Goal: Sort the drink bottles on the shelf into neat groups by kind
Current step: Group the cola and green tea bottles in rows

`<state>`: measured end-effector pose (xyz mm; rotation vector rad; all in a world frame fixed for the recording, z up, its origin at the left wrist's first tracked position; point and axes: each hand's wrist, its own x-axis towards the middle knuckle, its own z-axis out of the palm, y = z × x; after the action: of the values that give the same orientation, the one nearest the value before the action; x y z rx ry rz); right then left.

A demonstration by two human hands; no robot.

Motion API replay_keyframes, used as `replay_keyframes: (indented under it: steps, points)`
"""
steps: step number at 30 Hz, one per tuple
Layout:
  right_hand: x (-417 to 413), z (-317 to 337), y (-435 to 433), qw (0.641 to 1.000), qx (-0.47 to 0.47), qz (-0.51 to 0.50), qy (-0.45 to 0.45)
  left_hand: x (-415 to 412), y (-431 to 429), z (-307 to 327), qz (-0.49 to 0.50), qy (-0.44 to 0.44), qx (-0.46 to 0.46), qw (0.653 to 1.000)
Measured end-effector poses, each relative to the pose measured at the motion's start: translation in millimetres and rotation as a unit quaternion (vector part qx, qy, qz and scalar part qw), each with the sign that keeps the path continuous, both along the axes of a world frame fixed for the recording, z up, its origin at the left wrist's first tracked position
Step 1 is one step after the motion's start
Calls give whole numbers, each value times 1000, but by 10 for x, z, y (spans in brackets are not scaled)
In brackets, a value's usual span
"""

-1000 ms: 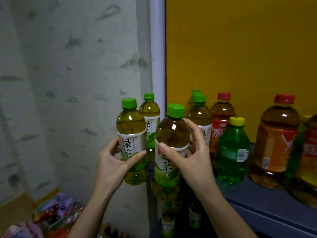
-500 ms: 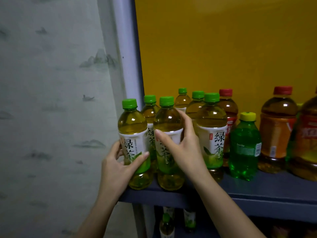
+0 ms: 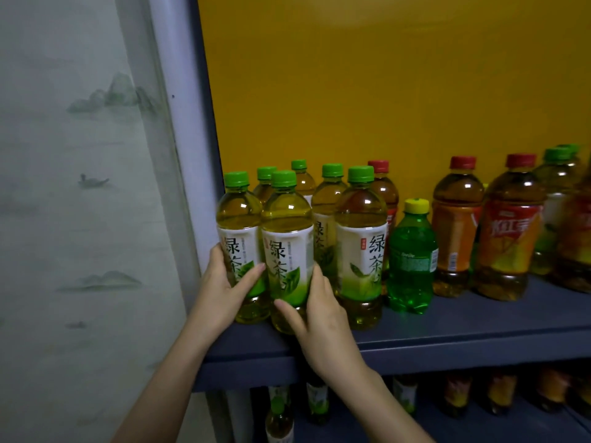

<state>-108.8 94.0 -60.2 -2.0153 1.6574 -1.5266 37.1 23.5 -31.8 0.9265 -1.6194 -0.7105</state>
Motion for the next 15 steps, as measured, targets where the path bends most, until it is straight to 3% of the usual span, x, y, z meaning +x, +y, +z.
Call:
replay_keyframes:
  steps: [5,12,15]
  points:
    - [10,-25,-106,999,20,-27,-17,-109,-84,-28,-7,-1,10,1000]
    - [-111,-7,52,999,37,16,0,-177,38,-17,-17,46,5,999]
    - [-270,2,270,998,41,55,12,-245,173,-14,73,32,-49,996]
